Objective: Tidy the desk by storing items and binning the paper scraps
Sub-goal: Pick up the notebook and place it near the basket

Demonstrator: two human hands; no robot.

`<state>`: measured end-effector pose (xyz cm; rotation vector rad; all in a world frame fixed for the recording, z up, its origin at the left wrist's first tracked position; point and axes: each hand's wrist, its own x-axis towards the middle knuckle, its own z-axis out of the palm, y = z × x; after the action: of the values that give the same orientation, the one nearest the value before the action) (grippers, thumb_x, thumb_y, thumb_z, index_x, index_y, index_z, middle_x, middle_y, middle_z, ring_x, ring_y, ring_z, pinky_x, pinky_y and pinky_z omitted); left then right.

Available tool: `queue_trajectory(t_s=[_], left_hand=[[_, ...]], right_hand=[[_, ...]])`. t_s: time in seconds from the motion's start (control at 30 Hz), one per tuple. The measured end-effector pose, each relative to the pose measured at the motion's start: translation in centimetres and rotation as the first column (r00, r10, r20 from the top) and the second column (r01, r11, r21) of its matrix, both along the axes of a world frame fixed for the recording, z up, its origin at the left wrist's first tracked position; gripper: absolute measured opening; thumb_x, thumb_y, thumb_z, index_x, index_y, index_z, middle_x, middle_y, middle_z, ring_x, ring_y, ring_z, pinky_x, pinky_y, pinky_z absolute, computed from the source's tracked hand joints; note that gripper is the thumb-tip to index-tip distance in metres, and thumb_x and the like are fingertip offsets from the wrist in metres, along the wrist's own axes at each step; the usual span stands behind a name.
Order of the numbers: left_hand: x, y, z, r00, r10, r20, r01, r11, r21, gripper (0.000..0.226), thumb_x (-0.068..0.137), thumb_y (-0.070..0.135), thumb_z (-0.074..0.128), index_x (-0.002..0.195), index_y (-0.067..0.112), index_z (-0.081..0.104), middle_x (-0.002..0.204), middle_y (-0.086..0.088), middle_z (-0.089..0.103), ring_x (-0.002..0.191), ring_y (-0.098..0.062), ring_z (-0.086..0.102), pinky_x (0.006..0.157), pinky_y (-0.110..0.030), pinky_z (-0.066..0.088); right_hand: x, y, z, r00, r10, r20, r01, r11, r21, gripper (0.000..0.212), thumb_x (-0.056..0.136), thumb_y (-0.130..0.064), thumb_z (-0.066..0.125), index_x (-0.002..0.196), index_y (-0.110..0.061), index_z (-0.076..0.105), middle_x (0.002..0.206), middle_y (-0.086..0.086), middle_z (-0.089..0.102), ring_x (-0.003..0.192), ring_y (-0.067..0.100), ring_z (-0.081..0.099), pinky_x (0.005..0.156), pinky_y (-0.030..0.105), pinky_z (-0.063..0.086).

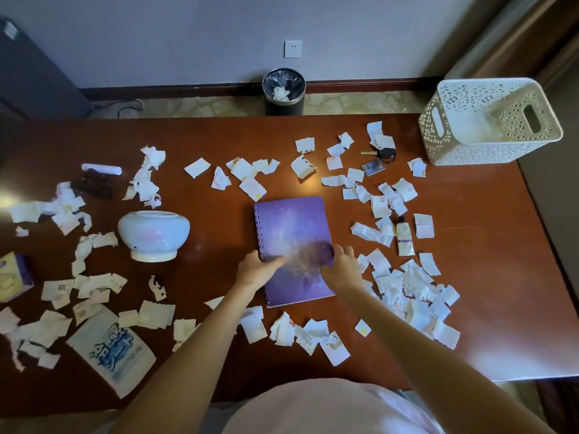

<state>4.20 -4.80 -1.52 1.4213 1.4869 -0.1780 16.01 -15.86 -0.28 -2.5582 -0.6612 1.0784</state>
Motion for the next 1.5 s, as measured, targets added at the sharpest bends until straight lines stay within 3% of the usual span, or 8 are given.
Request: queue_trajectory(t_s=[0.23,0.37,0.5,0.77,0.87,0.97,1.17,1.5], left_hand=[[-2.9,0.4,0.6,0.917,0.331,0.224,-0.294,0.938,-0.183,0.034,0.080,0.003,0.069,0.113,0.000,0.061,0.116,-0.017,0.065,0.091,-0.021,0.059,0.075,-0.028,0.046],[-3.4,0.6,1.9,0.898,0.321,0.301,-0.264,0.940,-0.216,0.036,0.079,0.001,0.069,0.113,0.004,0.061,0.114,-0.016,0.067,0.098,-0.030,0.065,0.091,-0.041,0.052],[-2.1,-0.6,3.3,0.876,0.292,0.385,-0.225,0.951,-0.210,0.033,0.080,0.001,0.068,0.112,0.006,0.061,0.106,-0.013,0.068,0.093,-0.028,0.066,0.087,-0.041,0.053],[6.5,-6.3,4.8,0.842,0.168,0.512,-0.068,0.976,-0.208,0.028,0.082,0.002,0.066,0.107,0.012,0.058,0.108,-0.008,0.066,0.092,-0.023,0.065,0.076,-0.030,0.053],[10.9,-9.4,5.2,0.849,0.058,0.526,0.028,0.987,-0.155,0.032,0.081,-0.003,0.065,0.110,0.011,0.057,0.104,-0.004,0.063,0.079,-0.013,0.062,0.062,-0.012,0.050],[15.7,-12.7,5.2,0.858,-0.024,0.513,0.089,0.991,-0.102,0.034,0.081,-0.006,0.064,0.112,0.007,0.055,0.100,-0.004,0.060,0.075,-0.011,0.058,0.051,-0.003,0.044],[24.5,-18.6,2.8,0.901,-0.159,0.404,0.182,0.983,-0.019,0.029,0.076,0.000,0.070,0.103,0.004,0.060,0.103,-0.011,0.067,0.093,-0.021,0.063,0.078,-0.031,0.048],[31.9,-23.1,-0.1,0.938,-0.342,0.054,0.334,0.935,0.116,0.034,0.076,0.015,0.071,0.102,-0.003,0.061,0.110,-0.016,0.067,0.104,-0.033,0.061,0.079,-0.032,0.047]], right_hand=[[-2.3,0.5,0.2,0.995,-0.025,-0.097,0.027,0.999,0.027,0.045,0.089,-0.009,0.053,0.132,-0.006,0.041,0.136,0.012,0.042,0.116,0.030,0.053,0.098,0.035,0.046],[-2.9,0.2,0.8,0.980,-0.125,-0.152,0.138,0.987,0.078,0.038,0.093,-0.009,0.047,0.131,-0.006,0.045,0.134,0.011,0.049,0.117,0.028,0.054,0.100,0.034,0.045],[-1.8,-1.1,2.3,0.962,-0.236,-0.138,0.256,0.954,0.154,0.036,0.095,-0.006,0.041,0.132,-0.005,0.046,0.131,0.012,0.056,0.116,0.029,0.056,0.097,0.034,0.046],[5.8,-7.5,3.9,0.814,-0.564,-0.136,0.577,0.762,0.295,0.040,0.083,0.003,0.042,0.118,-0.004,0.061,0.111,0.014,0.066,0.088,0.023,0.056,0.064,0.022,0.043],[9.7,-10.9,4.1,0.731,-0.669,-0.134,0.669,0.663,0.336,0.039,0.078,0.006,0.044,0.109,-0.005,0.065,0.095,0.010,0.065,0.083,0.021,0.054,0.065,0.024,0.041],[13.7,-14.4,4.3,0.669,-0.730,-0.142,0.723,0.594,0.351,0.037,0.078,0.007,0.043,0.105,-0.005,0.066,0.085,0.007,0.060,0.079,0.022,0.052,0.063,0.025,0.040],[22.0,-20.6,3.2,0.594,-0.791,-0.147,0.783,0.526,0.332,0.038,0.080,0.006,0.040,0.106,-0.006,0.065,0.085,0.006,0.059,0.075,0.021,0.052,0.048,0.016,0.038],[29.9,-24.8,-0.7,0.645,-0.752,-0.133,0.756,0.605,0.249,0.042,0.079,0.010,0.038,0.109,-0.003,0.065,0.081,0.007,0.058,0.059,0.016,0.052,0.038,0.004,0.035]])
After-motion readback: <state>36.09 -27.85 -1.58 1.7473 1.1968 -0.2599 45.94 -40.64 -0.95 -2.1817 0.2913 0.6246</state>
